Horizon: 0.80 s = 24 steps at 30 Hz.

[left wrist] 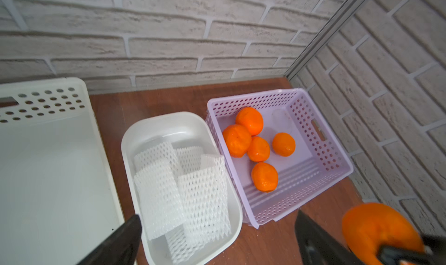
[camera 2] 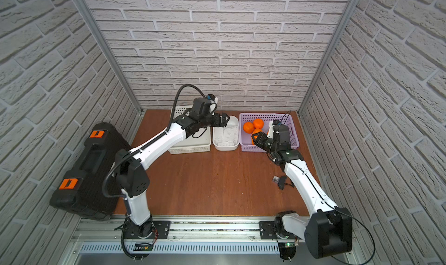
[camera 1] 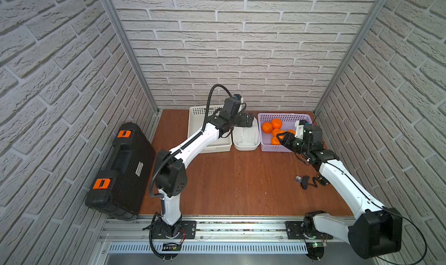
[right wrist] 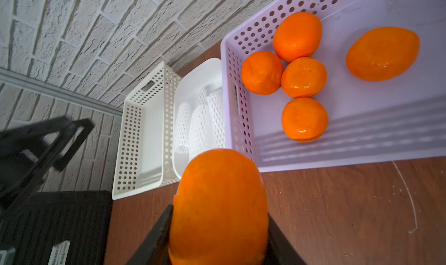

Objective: Remove foam nets from oranges
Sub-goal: Place the foam net into the storage box, then place the orange in the basket.

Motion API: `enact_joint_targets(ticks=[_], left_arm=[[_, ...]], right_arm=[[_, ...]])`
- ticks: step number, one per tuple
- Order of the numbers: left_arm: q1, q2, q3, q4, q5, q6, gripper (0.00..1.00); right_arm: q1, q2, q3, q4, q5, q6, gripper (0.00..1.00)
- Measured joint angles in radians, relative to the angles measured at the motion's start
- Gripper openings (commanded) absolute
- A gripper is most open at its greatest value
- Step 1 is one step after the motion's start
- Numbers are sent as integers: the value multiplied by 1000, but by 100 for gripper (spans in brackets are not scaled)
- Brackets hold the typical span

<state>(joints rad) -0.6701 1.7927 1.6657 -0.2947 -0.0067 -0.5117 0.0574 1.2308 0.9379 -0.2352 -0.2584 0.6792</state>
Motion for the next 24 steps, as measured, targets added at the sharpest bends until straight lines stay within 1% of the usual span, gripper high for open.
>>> enact_joint_targets(ticks=[4,6,10,12,14,16,21,23,24], left_arm=[[-67,-212,-295,193,-127,-2,98],[-96,-297,-428,274,-183,-8,98],[-129,-425,-682,428,-297,-17,98],[-138,-450,-765,473,-344,-20,98],[-141,-460,-826,507,-383,-24,98],[-144,-462,-866,531,-413,-28,98],[-145,-462,-889,579,-447,-39,98],[-145,-462,-889,599,-453,-41,98],[-145,-462,-889,605,-455,-42,98]], right_arm=[[-52,143,64,15,-9,21,18],[-74,220,101,24,-9,32,19],[-117,389,193,77,-23,66,21],[-135,481,266,84,-35,75,21],[-151,570,344,95,-54,84,23],[-167,644,410,103,-66,96,27],[-213,761,512,100,-79,118,34],[-236,801,538,100,-82,124,43],[-246,816,547,99,-85,126,49]])
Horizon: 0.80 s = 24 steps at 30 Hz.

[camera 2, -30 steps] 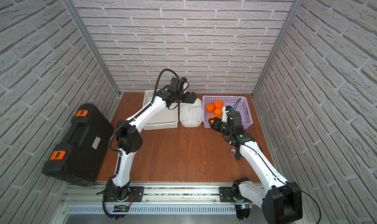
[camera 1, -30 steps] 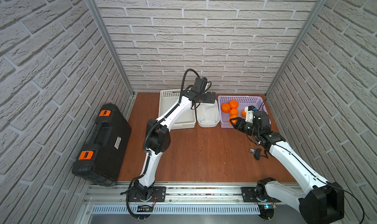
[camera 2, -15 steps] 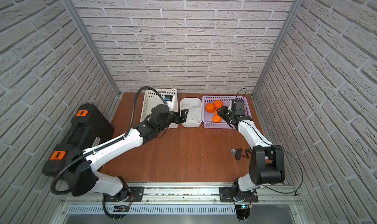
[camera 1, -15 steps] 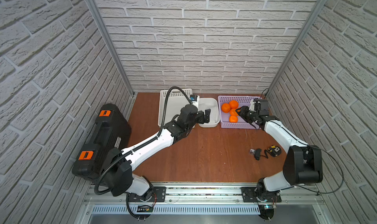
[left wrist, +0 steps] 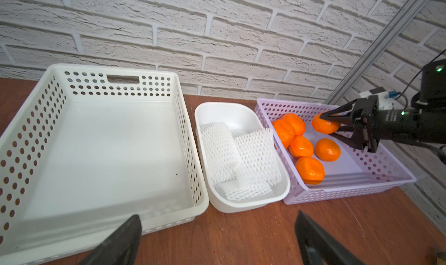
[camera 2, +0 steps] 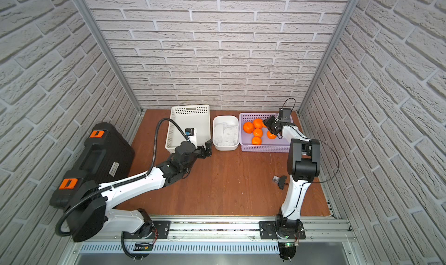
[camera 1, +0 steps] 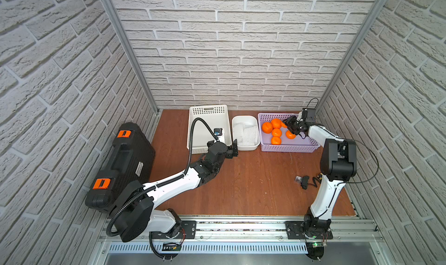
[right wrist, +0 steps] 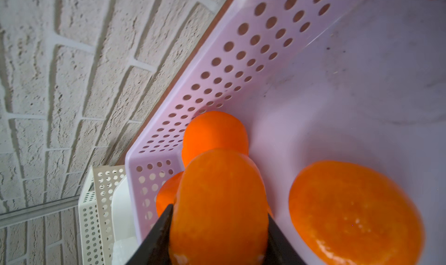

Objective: Remove foam nets from oranges
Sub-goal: Place the orange in the basket.

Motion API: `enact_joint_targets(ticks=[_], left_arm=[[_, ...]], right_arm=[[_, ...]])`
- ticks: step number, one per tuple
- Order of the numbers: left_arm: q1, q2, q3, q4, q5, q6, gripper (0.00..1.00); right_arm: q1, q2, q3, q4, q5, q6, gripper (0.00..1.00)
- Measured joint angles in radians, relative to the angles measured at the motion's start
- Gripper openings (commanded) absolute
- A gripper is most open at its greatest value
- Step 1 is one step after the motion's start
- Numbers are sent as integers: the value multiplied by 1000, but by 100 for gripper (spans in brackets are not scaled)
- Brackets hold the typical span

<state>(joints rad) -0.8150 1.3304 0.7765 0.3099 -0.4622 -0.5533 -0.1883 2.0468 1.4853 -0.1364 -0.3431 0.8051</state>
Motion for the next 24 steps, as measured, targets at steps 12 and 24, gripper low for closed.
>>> enact_joint_targets(ticks=[12,24], left_arm=[[-5,-1,0,10,-21,-2,98],[-5,-132,44,-80,-135,-56,98]], right_arm=[[-52,12,7,-10,-55,-5,76],[-52,-585,-417,113,6,-18,77]])
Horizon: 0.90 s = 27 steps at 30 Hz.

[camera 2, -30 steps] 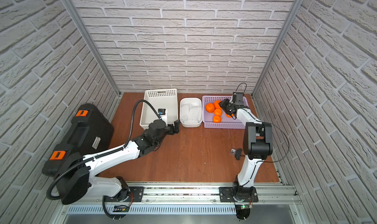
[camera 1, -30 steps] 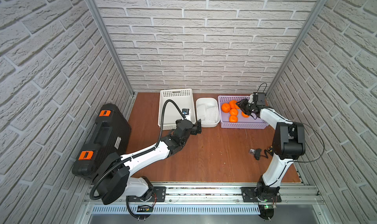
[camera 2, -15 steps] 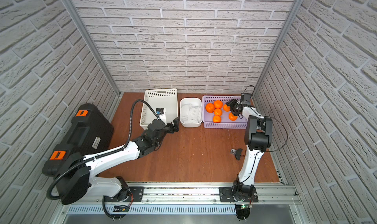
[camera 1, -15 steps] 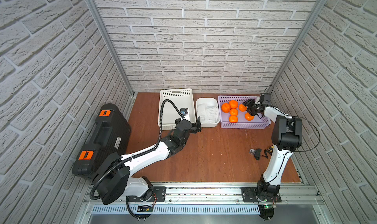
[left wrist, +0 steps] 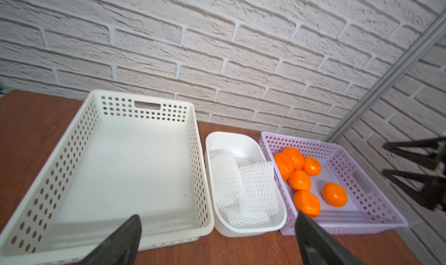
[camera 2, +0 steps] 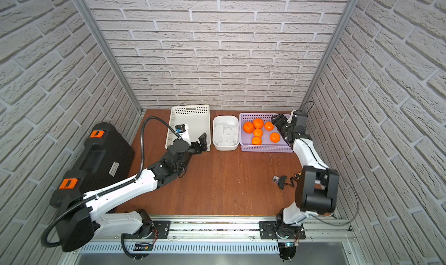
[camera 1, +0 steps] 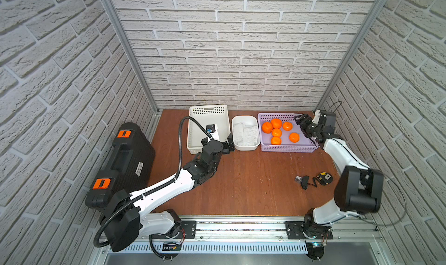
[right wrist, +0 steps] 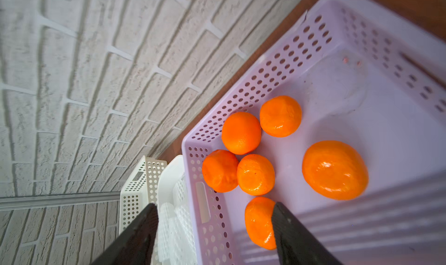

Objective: Remove foam nets from oranges
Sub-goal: Place the orange in the basket, then reset both arms

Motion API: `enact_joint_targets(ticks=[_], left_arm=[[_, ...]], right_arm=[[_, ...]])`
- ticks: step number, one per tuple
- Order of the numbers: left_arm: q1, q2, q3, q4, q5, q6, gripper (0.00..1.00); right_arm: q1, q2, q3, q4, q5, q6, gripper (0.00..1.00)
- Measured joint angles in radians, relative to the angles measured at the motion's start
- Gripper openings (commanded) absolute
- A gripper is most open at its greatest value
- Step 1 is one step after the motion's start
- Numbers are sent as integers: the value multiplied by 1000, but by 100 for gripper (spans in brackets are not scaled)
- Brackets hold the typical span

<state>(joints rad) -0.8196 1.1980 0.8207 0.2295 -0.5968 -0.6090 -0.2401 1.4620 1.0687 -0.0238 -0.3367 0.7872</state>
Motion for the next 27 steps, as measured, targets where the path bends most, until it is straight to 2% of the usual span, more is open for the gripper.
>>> enact_joint_targets(ticks=[4,5,10,13,17,21,27], left_arm=[[0,-45,10,-31,-90,-43,98],[0,-51,14,-51,-117,-50,98],[15,-76,48,-142,-229,-34,98],[74,-121,48,-166,-255,-11,98],[248,-166,45,-189,-240,7,98],[432,-178,-14,-190,-200,78,98],[732,-177,-203,-199,-84,161,98]], right_arm=[[3,-272,-175,-10,103,-63,78],[6,-341,-217,-21,143,-80,97],[42,-647,-420,-52,335,-175,99],[113,-749,-516,-53,442,-233,100],[244,-702,-576,-12,575,-351,100],[345,-509,-581,89,657,-506,100],[393,-272,-570,167,694,-666,100]])
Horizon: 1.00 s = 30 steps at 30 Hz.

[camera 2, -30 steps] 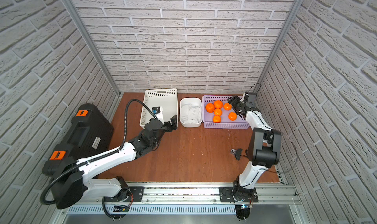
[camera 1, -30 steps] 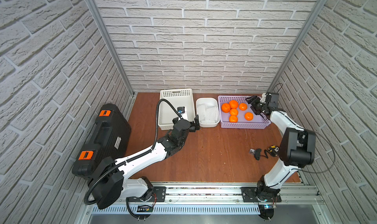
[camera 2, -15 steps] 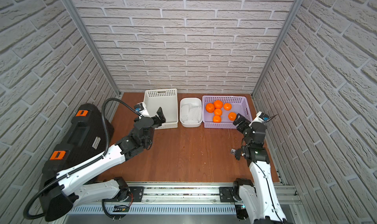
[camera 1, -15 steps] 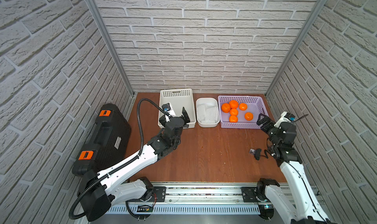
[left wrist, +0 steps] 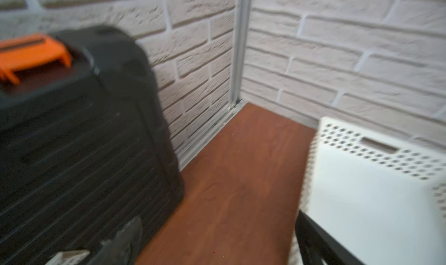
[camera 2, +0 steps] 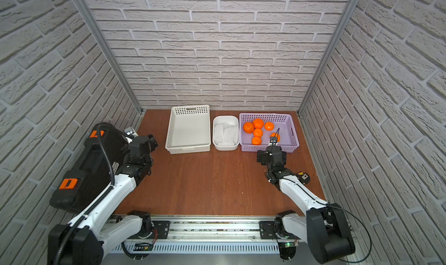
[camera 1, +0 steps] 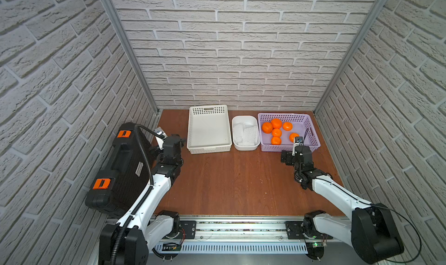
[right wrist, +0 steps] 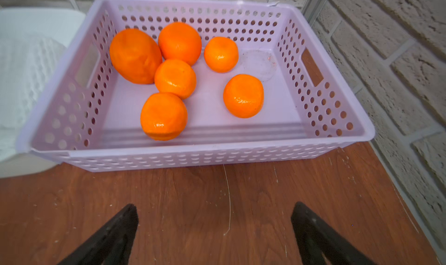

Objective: Remove foam nets from oranges
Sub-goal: Reset both arms

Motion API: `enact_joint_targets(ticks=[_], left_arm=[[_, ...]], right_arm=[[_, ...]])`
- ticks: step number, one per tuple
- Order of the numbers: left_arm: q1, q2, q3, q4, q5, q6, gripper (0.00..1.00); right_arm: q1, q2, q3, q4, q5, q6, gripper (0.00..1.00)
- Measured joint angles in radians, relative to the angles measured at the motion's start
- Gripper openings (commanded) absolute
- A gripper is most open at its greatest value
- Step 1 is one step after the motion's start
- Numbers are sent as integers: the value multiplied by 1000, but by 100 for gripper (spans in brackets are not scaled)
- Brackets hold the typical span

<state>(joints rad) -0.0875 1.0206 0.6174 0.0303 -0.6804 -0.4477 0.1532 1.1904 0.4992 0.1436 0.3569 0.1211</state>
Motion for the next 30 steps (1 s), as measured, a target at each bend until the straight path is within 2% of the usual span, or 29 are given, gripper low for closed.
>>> enact_joint_targets(ticks=[3,9,14,18,24,27,30], left_arm=[[84,1,-107,52,34,20,98],[107,138,-134,160,115,82,98],[121,296,-143,325,185,124,98],[124,371,-184,462,248,175,98],[127,434,-283,731,317,233,98],[127,471,-291,779,359,256,98],[127,504,-274,811,389,274,98]], right_arm=[[0,41,0,34,6,-36,100],[-3,106,-2,150,-40,-108,100],[-7,200,-9,272,-75,-142,99],[-18,261,-18,359,-73,-140,99],[-25,230,-115,511,-50,-135,99],[-24,203,-220,636,-48,-136,99],[-22,215,-253,682,-63,-140,100]])
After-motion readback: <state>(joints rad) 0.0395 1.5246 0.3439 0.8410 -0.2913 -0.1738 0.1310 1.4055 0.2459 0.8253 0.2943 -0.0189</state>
